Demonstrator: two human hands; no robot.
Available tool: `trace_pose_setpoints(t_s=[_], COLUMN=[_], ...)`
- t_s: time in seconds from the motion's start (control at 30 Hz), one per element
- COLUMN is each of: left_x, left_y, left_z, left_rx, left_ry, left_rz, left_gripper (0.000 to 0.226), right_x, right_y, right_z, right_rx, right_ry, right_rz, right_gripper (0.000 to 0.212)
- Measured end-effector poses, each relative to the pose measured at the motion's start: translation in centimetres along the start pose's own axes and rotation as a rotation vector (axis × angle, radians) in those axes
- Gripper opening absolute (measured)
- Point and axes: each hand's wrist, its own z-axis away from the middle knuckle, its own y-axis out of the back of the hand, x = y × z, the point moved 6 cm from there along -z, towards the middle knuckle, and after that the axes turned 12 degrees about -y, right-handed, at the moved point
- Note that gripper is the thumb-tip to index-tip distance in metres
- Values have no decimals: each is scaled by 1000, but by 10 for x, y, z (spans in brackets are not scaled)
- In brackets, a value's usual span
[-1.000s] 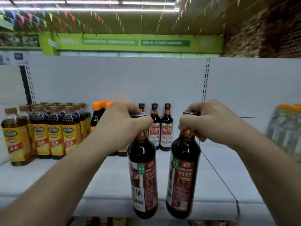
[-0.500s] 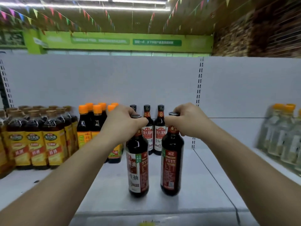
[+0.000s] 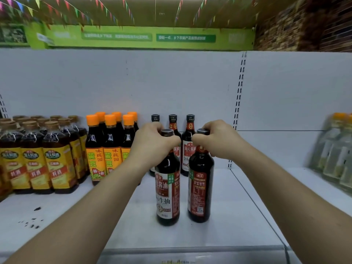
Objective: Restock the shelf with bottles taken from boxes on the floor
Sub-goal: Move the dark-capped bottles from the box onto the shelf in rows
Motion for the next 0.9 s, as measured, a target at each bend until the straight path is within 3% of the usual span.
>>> trace_pose_setpoints(t_s=[0.2, 0.4, 0.63, 0.9], left_x=[-3, -10, -44, -43], left_y=[-3, -2, -5, -17], left_z=[9, 20, 52, 77], left_rx=[27, 76, 88, 60], left_ry=[18, 13, 28, 62], left_rz=[68, 150, 182, 346], left_gripper=[37, 34, 34, 45], right_x=[12, 28, 66, 84], right_y=[-9, -12, -32, -51], right_z=[3, 12, 33, 43], right_rx=[-2, 90, 192, 215], right_ry=[7, 19, -3, -6], right_rz=[-103, -267, -489, -488], right_gripper=[28, 16, 35, 43])
